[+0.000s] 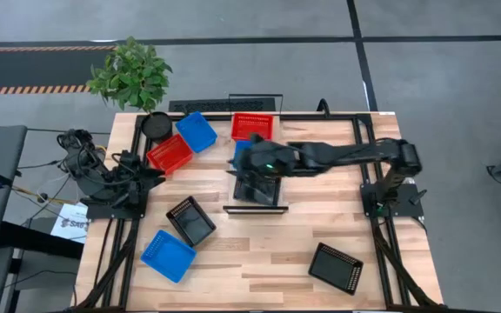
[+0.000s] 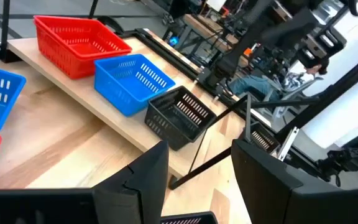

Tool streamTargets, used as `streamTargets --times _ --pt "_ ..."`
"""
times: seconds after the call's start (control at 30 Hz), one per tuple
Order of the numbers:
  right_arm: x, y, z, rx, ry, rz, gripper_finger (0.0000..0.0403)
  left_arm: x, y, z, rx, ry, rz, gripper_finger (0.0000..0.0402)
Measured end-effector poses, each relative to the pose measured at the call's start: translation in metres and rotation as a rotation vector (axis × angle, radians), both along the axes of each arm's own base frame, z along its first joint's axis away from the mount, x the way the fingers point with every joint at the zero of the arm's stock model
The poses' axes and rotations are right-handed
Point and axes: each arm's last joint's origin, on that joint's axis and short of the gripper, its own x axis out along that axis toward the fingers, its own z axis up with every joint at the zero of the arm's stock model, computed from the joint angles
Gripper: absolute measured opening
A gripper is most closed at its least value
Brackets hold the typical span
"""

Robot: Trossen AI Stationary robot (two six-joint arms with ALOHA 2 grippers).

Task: Stack baskets on shelf by color
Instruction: Stack the top blue bin on the blue bin on the shelf

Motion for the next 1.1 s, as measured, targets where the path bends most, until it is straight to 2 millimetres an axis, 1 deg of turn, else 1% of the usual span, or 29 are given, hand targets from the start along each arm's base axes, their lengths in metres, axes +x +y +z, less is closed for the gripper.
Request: streamTargets --times 0.1,0.23,0.5,0.63,0.8,0.97,1.03,1.1 --pt "0.023 -0.009 -0.001 -0.003 -0.010 0.011 0.0152 0.001 -0.001 0.000 0.002 0.007 0.005 0.0167" --pt "0.050 -0.013 -0.001 -0.034 -0.035 0.030 0.0162 0.004 -0.004 -0.001 0.020 0.024 0.004 0.0167" --pt "0.087 -0.012 0.002 -0.082 -0.099 0.054 0.0171 0.010 -0.011 -0.002 0.074 0.070 0.002 0.0167" --pt "0.097 -0.006 0.003 -0.132 -0.111 0.089 0.0168 0.011 -0.012 -0.002 0.079 0.071 0.015 0.0167" --pt "0.099 -0.006 0.006 -0.143 -0.132 0.094 0.0166 0.011 -0.012 -0.003 0.076 0.077 0.002 0.0167" --pt "0.107 -0.020 -0.001 -0.119 -0.161 0.064 0.0174 0.011 -0.012 -0.003 0.084 0.083 0.004 0.0167" --pt "0.113 -0.028 -0.004 -0.119 -0.208 0.053 0.0178 0.011 -0.012 -0.003 0.084 0.083 0.005 0.0167" --pt "0.116 -0.038 -0.011 -0.119 -0.190 0.038 0.0181 0.011 -0.012 -0.003 0.082 0.082 0.005 0.0167"
